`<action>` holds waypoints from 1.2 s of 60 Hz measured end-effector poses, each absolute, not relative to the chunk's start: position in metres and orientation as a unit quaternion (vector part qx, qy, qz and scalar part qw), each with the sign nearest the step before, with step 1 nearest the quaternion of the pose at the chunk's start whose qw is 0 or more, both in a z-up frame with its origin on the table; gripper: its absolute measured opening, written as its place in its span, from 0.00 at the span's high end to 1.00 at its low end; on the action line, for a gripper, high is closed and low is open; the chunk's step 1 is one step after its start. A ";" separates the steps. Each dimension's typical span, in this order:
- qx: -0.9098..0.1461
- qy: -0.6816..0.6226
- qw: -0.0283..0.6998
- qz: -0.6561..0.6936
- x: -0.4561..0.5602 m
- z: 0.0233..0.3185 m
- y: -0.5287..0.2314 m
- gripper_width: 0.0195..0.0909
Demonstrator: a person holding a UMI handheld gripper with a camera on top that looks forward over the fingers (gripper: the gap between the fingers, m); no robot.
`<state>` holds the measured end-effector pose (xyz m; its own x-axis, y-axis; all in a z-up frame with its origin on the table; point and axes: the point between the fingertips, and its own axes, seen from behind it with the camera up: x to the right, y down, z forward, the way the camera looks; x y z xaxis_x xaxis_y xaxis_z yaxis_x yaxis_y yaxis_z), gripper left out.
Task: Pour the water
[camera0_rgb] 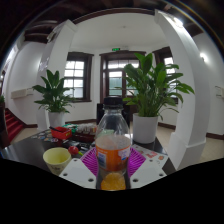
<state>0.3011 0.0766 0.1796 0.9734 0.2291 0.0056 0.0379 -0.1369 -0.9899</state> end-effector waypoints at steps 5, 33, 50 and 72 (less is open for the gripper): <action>-0.751 -0.087 0.650 0.075 0.305 0.180 0.073 0.76; -0.787 -0.034 0.614 0.045 0.327 0.176 -0.005 0.13; -0.792 -0.019 0.610 0.021 0.285 0.186 -0.120 0.11; -0.775 -0.020 0.631 0.025 0.246 0.228 -0.168 0.12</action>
<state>0.2460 -0.1681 0.2276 0.9979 0.0631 -0.0142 -0.0011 -0.2037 -0.9790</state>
